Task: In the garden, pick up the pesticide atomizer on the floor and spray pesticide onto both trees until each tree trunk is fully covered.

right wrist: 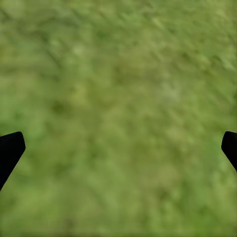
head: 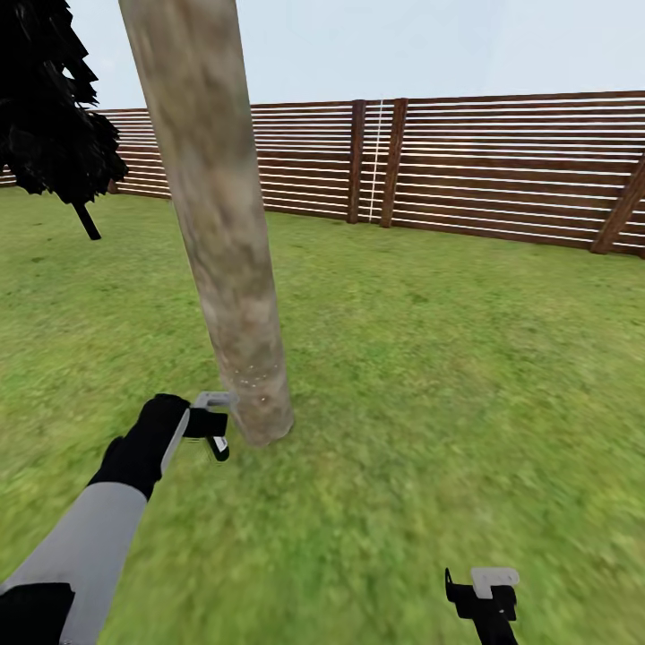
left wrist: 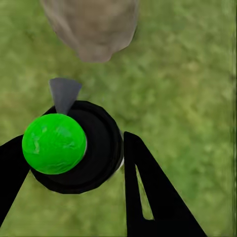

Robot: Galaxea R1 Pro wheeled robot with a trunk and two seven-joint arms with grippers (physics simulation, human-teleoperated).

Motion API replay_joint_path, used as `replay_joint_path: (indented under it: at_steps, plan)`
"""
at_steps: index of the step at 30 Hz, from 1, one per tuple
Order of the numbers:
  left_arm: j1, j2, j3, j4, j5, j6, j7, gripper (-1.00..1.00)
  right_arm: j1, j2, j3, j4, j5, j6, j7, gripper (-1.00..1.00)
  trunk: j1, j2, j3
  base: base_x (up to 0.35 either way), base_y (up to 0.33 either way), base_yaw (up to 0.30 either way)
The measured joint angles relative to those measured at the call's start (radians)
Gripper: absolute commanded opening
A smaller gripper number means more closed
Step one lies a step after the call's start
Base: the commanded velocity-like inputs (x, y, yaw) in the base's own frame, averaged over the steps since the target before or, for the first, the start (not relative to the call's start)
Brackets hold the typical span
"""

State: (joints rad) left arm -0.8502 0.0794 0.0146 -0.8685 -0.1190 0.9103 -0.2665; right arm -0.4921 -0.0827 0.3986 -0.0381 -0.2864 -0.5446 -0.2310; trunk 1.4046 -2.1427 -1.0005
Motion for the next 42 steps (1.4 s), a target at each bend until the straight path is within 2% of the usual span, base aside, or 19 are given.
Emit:
replay_joint_path:
  at_steps: [4,10,17,22,24,28,30,33,36,38,42]
  plan:
    - [-0.030,-0.030,-0.001,-0.009,-0.005,0.001,0.001,-1.00,0.000,0.000,-0.001,0.000,0.000,0.000,0.000,1.00,0.000,0.000,0.000,0.000,0.000,0.000]
    - [-0.021,-0.017,0.004,-0.009,-0.007,0.000,0.000,-1.00,0.000,0.000,0.001,0.000,0.000,0.000,0.000,1.00,0.000,0.000,0.000,0.141,0.112,0.000]
    - [-0.019,-0.016,0.003,-0.005,-0.007,-0.004,0.001,-1.00,0.000,0.000,0.001,0.000,0.000,0.000,0.000,1.00,0.000,0.000,0.000,0.241,0.230,0.000]
    - [-0.019,-0.020,-0.003,-0.006,-0.009,-0.010,0.001,-1.00,0.000,0.000,0.001,0.000,0.000,0.000,0.000,1.00,0.000,0.000,0.000,0.190,-0.016,0.000]
    - [-0.006,-0.017,0.002,0.004,-0.013,-0.011,0.003,-1.00,0.000,0.000,0.001,0.000,0.000,0.000,0.000,1.00,0.000,0.000,0.000,0.058,-0.025,0.000]
    - [0.086,-0.015,0.005,0.009,-0.014,-0.020,0.011,-1.00,0.000,0.000,0.001,0.000,0.000,0.000,0.000,1.00,0.000,0.000,0.000,0.008,-0.004,0.000]
    - [0.118,-0.015,0.005,0.020,-0.015,-0.050,0.012,-1.00,0.000,0.000,0.001,0.000,0.000,0.000,0.001,1.00,0.000,0.000,0.000,0.001,0.000,0.000]
    - [0.130,-0.014,0.007,0.082,-0.014,-0.124,0.015,-1.00,0.000,0.001,0.002,-0.001,0.000,0.000,0.003,1.00,0.000,0.000,0.000,0.000,0.000,0.058]
    - [0.130,-0.033,0.009,0.112,-0.004,-0.145,0.019,-1.00,0.000,0.002,0.002,-0.001,0.000,0.000,0.003,1.00,0.000,0.000,0.000,0.000,0.000,0.207]
    - [0.130,-0.042,0.017,0.146,-0.016,-0.165,0.053,-1.00,0.000,0.002,0.001,-0.001,0.000,0.000,0.003,1.00,0.000,0.000,0.000,0.000,0.000,0.033]
    - [0.130,-0.045,0.049,0.272,-0.012,-0.293,0.086,-1.00,0.000,0.000,0.001,0.000,0.000,0.000,0.003,1.00,0.000,0.000,0.000,0.000,0.000,0.006]
